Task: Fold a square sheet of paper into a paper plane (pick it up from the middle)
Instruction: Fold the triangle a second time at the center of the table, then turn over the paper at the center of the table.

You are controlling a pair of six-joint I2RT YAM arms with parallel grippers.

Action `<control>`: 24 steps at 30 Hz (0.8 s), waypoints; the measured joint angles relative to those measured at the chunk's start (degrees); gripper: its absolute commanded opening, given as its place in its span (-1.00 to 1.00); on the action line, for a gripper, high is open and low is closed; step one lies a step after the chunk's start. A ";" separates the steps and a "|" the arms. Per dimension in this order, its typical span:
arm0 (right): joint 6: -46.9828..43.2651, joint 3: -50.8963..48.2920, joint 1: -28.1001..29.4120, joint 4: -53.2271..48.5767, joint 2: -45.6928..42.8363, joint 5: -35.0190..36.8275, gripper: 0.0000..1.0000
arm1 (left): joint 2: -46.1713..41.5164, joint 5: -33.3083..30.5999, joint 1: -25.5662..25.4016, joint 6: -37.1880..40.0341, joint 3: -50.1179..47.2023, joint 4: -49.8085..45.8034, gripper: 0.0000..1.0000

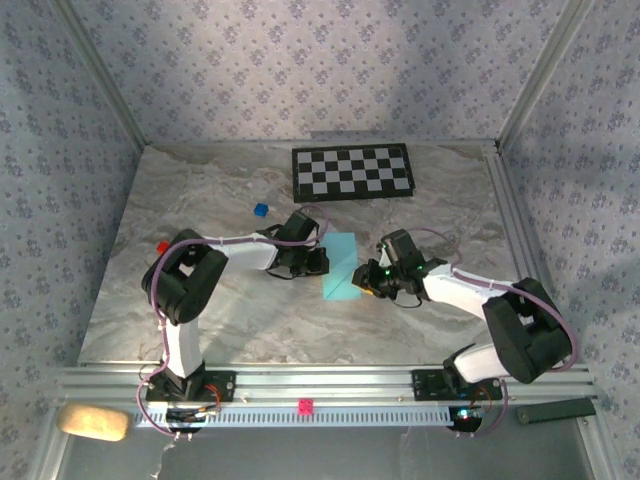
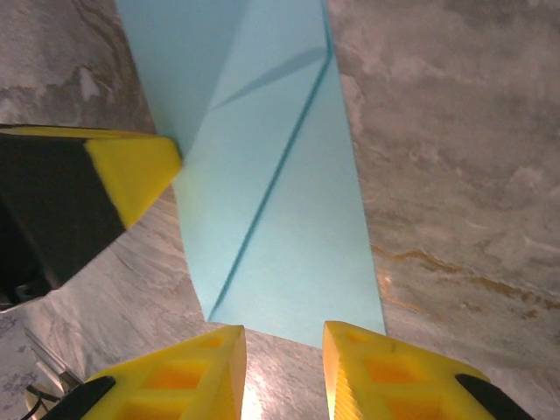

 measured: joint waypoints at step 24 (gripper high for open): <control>4.87 2.47 1.38 4.02 7.50 -1.66 -0.16 | -0.02 0.07 0.00 0.87 -0.59 0.87 -0.87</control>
